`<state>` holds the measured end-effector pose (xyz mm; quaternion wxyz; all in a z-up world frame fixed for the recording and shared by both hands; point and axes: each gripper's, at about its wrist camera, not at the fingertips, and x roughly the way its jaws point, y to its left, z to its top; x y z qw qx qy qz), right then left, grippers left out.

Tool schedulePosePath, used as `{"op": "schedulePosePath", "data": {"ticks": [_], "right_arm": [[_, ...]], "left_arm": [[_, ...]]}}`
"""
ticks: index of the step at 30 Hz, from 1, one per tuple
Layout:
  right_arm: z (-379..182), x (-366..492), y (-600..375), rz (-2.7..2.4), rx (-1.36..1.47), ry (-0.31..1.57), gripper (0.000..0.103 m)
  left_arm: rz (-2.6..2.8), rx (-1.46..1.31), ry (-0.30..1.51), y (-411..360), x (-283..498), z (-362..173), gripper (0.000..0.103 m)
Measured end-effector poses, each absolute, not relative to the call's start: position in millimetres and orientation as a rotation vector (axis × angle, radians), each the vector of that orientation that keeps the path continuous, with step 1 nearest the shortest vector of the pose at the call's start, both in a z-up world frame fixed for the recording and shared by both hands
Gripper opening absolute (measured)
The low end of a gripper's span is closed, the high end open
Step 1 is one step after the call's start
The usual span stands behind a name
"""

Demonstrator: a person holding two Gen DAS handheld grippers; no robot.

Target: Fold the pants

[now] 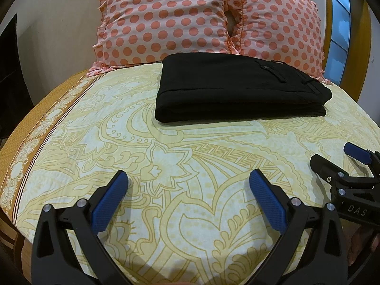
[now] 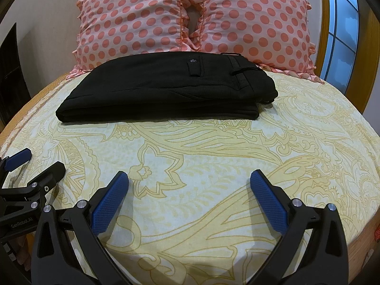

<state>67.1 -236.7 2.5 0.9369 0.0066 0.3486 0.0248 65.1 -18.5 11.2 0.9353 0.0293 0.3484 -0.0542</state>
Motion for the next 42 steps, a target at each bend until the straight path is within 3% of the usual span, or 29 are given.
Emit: {"op": "schedulePosePath", "data": {"ticks": [42], "right_arm": [[4.7, 68.1, -235.2, 0.047, 0.014, 0.710, 0.102]], "left_arm": [[-0.108, 0.058, 0.713, -21.4, 64.6, 11.3, 0.101]]}}
